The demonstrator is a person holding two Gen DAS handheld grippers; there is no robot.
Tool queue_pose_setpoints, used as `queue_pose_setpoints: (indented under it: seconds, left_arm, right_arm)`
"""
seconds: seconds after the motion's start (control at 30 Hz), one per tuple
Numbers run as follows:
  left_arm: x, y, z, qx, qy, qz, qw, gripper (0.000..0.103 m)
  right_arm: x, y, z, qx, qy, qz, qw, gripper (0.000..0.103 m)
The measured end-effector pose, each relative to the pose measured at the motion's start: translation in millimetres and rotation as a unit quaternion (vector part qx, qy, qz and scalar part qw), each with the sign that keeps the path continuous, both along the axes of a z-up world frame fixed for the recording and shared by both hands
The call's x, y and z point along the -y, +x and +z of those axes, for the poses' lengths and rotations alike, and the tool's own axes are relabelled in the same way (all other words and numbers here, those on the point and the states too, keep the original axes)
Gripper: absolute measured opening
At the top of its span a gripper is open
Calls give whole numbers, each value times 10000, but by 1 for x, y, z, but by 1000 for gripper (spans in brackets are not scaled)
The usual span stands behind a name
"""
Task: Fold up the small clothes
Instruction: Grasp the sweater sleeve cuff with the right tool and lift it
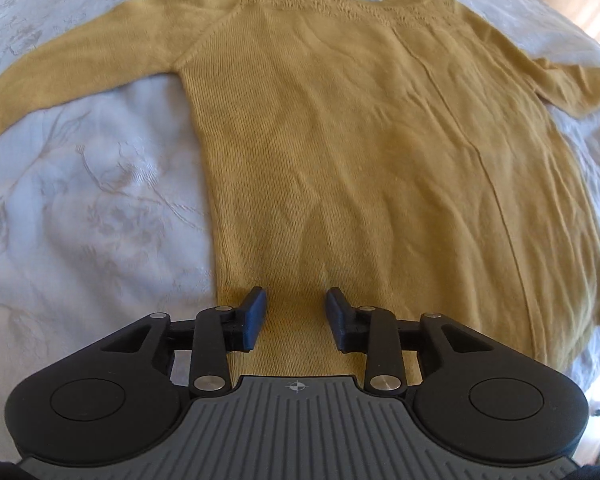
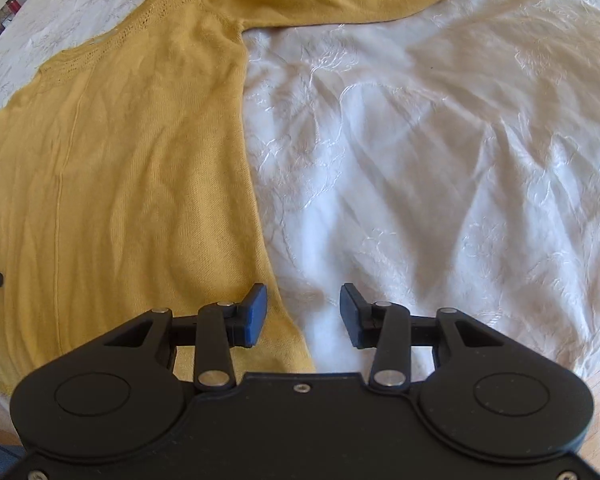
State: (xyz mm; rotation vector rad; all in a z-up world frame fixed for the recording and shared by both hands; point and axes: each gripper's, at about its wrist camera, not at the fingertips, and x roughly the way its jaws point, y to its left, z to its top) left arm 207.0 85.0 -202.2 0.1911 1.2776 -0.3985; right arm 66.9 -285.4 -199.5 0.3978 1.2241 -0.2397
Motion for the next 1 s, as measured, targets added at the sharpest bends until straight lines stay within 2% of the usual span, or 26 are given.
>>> queue_pose_setpoints:
  seconds: [0.13, 0.2, 0.23, 0.33, 0.43, 0.5, 0.53, 0.6, 0.63, 0.67, 0.77, 0.87, 0.93, 1.0]
  left_arm:
    - [9, 6, -10, -65, 120, -118, 9998, 41]
    - [12, 10, -11, -151, 85, -53, 9998, 46]
    - [14, 14, -12, -198, 58, 9, 9998, 47]
    - [16, 14, -14, -214, 5, 106, 9997, 49]
    - [17, 10, -13, -168, 25, 169, 9997, 49]
    - [19, 10, -13, -151, 47, 223, 9996, 49]
    - [17, 10, -11, -148, 38, 282, 9995, 49]
    - [16, 10, -8, -171, 23, 412, 9990, 50]
    - [16, 10, -6, -193, 16, 476, 9987, 50]
    - [16, 11, -3, -212, -10, 536, 9983, 50]
    - [19, 15, 2, -389, -206, 787, 9959, 51]
    - [24, 20, 2, -662, -577, 1118, 9898, 62]
    - [32, 19, 6, -608, -674, 1357, 9866, 62]
    - [44, 18, 13, -412, -624, 1436, 9868, 64]
  right_arm:
    - [-12, 4, -7, -86, 119, 165, 9998, 49]
    - [-15, 9, -8, -173, 87, 270, 9994, 17]
    - [-18, 11, -7, -235, -77, 365, 9990, 9]
    - [-18, 12, -8, -526, -544, 399, 9963, 8]
    - [-7, 11, -13, -659, -415, 128, 9969, 7]
    - [-5, 10, -7, -507, -322, 156, 9981, 12]
    - [-4, 10, -2, -408, -338, 159, 9985, 20]
    - [3, 11, 8, -249, -373, 74, 9990, 41]
    - [9, 12, 13, -122, -353, 23, 9993, 56]
    - [15, 14, 18, 6, -334, -15, 9994, 65]
    - [34, 25, 34, 280, -384, -62, 9989, 69]
    - [63, 39, 44, 551, -424, -83, 9975, 76]
    - [83, 54, 49, 661, -528, -153, 9963, 76]
    - [105, 61, 58, 799, -649, -214, 9945, 76]
